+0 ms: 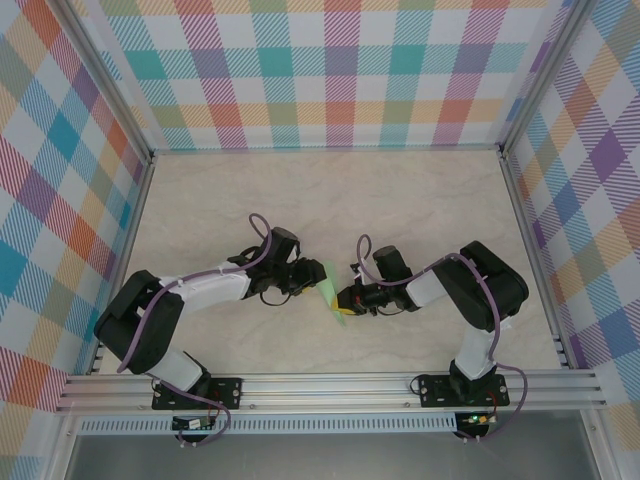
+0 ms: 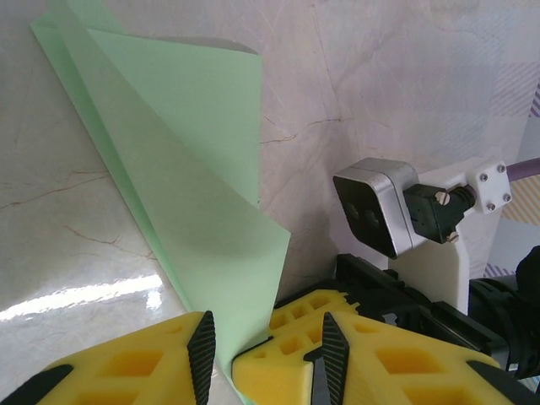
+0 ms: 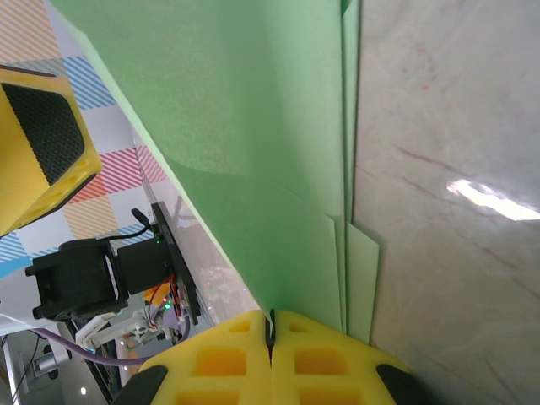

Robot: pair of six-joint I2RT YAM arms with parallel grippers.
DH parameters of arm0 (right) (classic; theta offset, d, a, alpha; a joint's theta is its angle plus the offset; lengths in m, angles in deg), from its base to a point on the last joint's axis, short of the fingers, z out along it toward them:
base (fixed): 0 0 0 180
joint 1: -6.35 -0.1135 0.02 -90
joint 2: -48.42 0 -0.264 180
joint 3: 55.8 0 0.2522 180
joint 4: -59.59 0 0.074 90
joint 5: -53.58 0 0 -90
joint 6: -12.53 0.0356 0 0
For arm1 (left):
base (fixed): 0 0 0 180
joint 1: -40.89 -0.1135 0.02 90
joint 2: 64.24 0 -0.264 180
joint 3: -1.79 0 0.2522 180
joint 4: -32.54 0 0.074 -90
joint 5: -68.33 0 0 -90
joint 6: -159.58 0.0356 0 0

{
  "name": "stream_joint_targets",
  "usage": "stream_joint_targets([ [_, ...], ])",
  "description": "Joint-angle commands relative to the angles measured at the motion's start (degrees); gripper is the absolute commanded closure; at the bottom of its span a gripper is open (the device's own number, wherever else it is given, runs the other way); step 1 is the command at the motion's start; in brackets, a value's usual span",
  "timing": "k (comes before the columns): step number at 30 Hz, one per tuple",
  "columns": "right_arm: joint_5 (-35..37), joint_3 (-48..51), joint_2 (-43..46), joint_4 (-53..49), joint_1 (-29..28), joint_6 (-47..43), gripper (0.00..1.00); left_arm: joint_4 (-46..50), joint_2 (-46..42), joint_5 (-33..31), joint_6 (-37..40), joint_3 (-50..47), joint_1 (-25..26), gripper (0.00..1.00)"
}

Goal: Fold a paper plane with a square sheet of paper (pick it up from the middle)
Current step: Fold the wing for the fifth time at the center of the table.

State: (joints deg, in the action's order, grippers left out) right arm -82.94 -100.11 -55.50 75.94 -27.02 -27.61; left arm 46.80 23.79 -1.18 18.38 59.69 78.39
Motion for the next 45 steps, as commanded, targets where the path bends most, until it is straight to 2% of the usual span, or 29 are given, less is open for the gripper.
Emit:
stream_joint_targets([
  [1, 5.46, 1.6, -2.22, -9.29, 0.32, -0.47, 0.96, -2.29, 1.55, 0.46, -0.13, 1.38, 0.65, 0.59],
  [23, 6.38, 1.47, -2.62, -10.43, 0.32, -0.38, 0.96, -11.2, 6.1, 3.85, -0.24, -0.27, 2.41, 0.57],
  [38, 6.59, 1.54, -2.47, -10.86, 0.32, -0.21, 0.96, -13.85, 12.83, 4.1, 0.93, 0.54, 2.41, 0.57],
  [45, 7.08, 1.03, -1.1, -12.59, 0.32, -0.37, 0.94, -12.12, 14.12, 3.64, 1.71, -0.3, 2.41, 0.58],
])
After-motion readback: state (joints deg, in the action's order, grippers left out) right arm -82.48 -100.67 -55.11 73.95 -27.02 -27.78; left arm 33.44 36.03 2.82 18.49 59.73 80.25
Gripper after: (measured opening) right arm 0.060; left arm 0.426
